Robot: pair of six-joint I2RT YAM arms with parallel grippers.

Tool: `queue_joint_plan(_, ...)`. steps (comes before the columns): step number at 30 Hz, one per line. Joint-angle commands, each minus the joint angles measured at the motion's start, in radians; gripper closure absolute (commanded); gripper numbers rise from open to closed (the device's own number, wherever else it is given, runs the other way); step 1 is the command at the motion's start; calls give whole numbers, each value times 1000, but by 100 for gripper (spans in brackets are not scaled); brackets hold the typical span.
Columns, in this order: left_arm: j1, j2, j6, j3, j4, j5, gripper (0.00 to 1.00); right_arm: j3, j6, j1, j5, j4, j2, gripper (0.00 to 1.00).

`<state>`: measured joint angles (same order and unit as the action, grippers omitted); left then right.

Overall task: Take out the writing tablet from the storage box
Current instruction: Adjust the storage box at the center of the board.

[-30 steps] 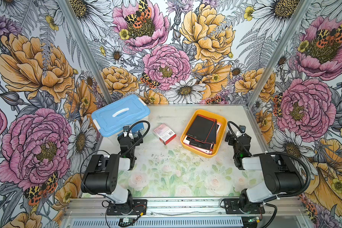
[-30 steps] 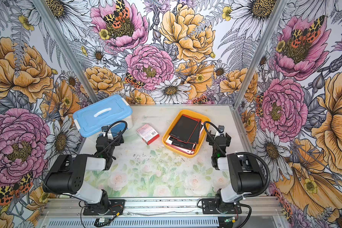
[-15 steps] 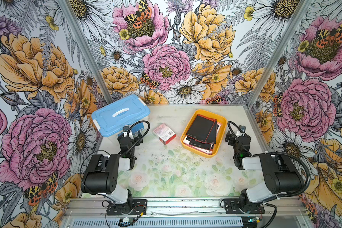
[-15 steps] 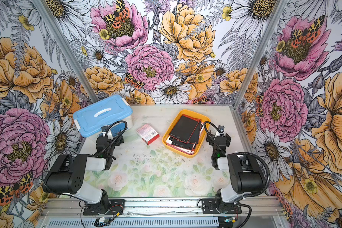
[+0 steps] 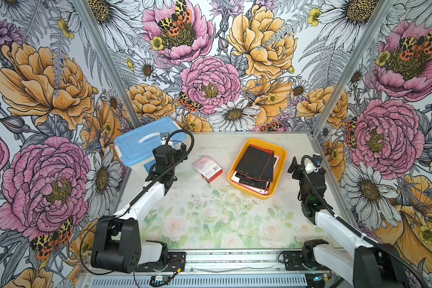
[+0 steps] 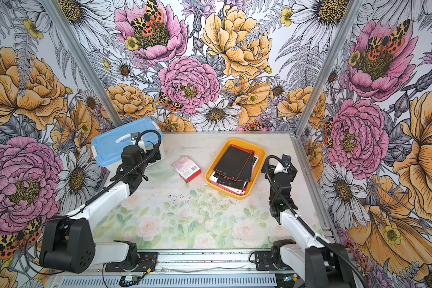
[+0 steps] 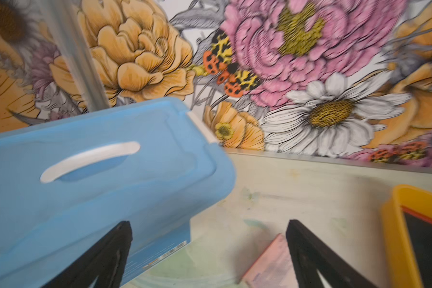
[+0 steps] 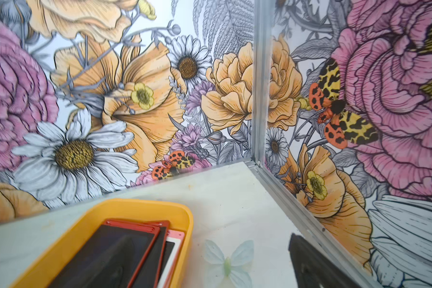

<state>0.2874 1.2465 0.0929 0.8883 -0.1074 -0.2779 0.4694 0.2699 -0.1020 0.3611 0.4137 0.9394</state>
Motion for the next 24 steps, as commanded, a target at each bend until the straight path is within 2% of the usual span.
queue_joint_plan(1, 119, -45, 127, 0, 141, 31, 1, 74, 249, -14, -59, -331, -66, 0)
queue_joint_plan(3, 177, -52, 177, 16, 153, 36, 1, 81, 293, -25, -142, -356, -84, 0)
queue_joint_plan(7, 263, -65, 309, 32, 155, 127, 1, 124, 420, -50, -216, -455, -108, 0)
queue_joint_plan(9, 326, -65, 348, 45, 155, 118, 1, 126, 500, -92, -262, -455, -107, 1)
queue_joint_plan(13, 430, -42, 425, 78, 153, 100, 1, 168, 604, -289, -237, -463, -27, 0)
queue_joint_plan(16, 448, -43, 471, 67, 86, 159, 1, 241, 650, -439, -191, -456, 56, 0)
queue_joint_plan(18, 449, -63, 515, 35, 18, 162, 1, 262, 614, -500, -215, -367, 93, 0)
queue_joint_plan(20, 454, -92, 550, 23, 12, 124, 1, 234, 557, -506, -285, -232, 87, 0)
queue_joint_plan(24, 465, -77, 545, 50, 38, 92, 1, 181, 622, -440, -288, -219, 70, 0)
